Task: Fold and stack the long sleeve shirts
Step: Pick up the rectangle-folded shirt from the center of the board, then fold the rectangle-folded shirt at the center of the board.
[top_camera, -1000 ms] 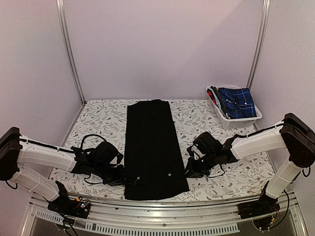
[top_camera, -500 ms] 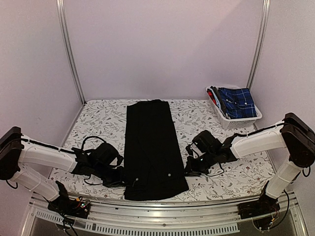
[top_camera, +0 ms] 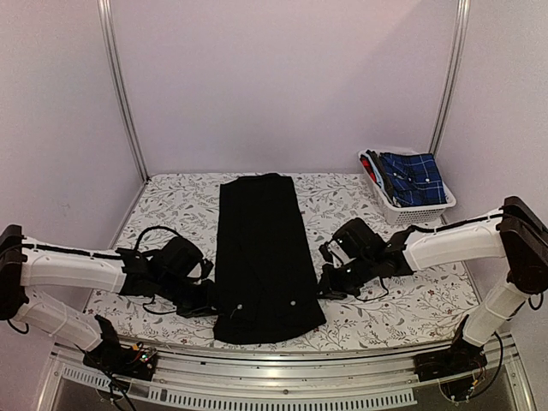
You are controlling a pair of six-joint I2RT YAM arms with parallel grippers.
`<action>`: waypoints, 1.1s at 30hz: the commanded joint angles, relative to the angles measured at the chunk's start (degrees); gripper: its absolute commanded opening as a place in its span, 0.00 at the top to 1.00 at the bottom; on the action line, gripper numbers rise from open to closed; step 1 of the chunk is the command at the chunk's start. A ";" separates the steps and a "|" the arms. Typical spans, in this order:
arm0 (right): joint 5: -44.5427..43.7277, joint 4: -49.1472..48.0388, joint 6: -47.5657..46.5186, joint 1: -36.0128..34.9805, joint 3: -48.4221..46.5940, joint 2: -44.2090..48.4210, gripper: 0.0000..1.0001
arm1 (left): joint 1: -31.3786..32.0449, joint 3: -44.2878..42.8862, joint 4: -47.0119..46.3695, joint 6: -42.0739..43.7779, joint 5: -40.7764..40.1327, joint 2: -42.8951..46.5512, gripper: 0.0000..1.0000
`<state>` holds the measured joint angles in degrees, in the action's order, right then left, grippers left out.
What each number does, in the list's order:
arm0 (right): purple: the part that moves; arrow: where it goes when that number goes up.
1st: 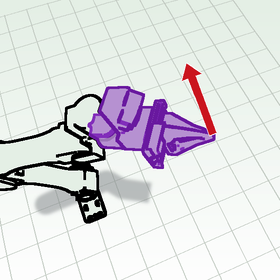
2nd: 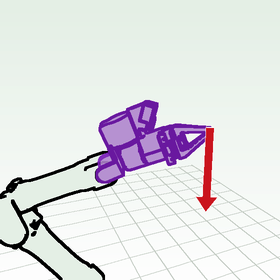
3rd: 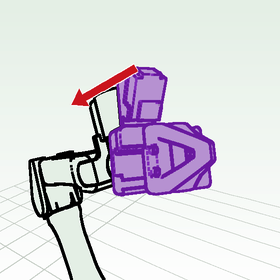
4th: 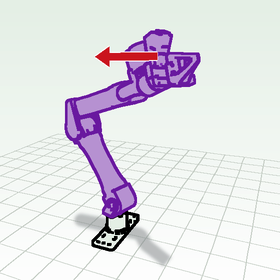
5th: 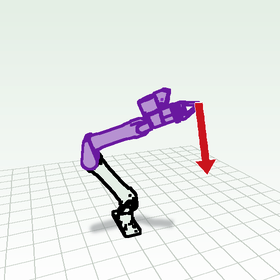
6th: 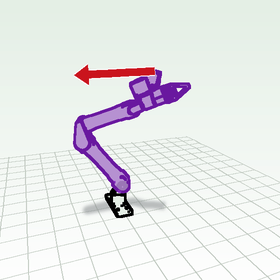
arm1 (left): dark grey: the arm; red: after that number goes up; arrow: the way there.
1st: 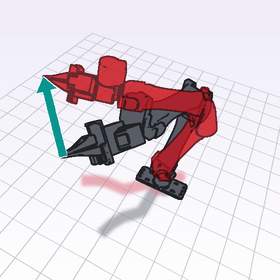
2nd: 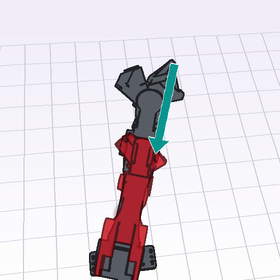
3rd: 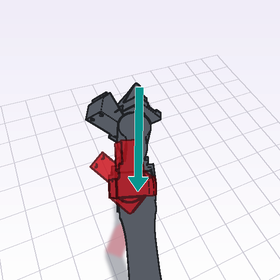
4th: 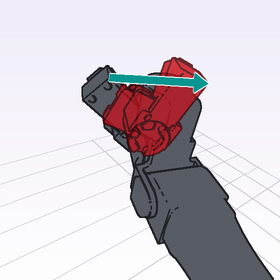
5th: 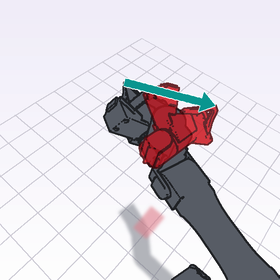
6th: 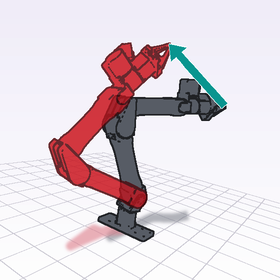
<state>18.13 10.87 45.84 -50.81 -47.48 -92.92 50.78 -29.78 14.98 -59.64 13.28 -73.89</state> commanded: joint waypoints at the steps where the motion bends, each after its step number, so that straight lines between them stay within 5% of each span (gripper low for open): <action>1: -2.38 1.32 -1.77 0.20 -4.34 2.60 1.00 | -3.97 -3.94 2.67 3.48 -0.35 2.76 1.00; 8: -1.76 -1.23 -3.62 5.70 -13.88 -2.56 1.00 | -14.15 -10.07 -0.13 11.52 1.56 -1.69 1.00; 19: -0.47 -5.85 -5.76 11.23 -31.51 -24.46 1.00 | -25.41 -23.36 -13.70 15.27 3.80 -25.39 1.00; 25: 0.45 -8.35 -4.90 11.43 -29.57 -29.77 1.00 | -25.17 -24.22 -17.28 14.71 5.29 -31.22 1.00; 33: -0.40 -12.47 -2.62 10.91 -17.65 -23.75 1.00 | -21.76 -18.25 -17.82 12.63 5.43 -26.92 1.00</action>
<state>18.41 -1.45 42.11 -39.46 -70.87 -120.31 26.70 -51.40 -1.41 -45.76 17.98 -104.49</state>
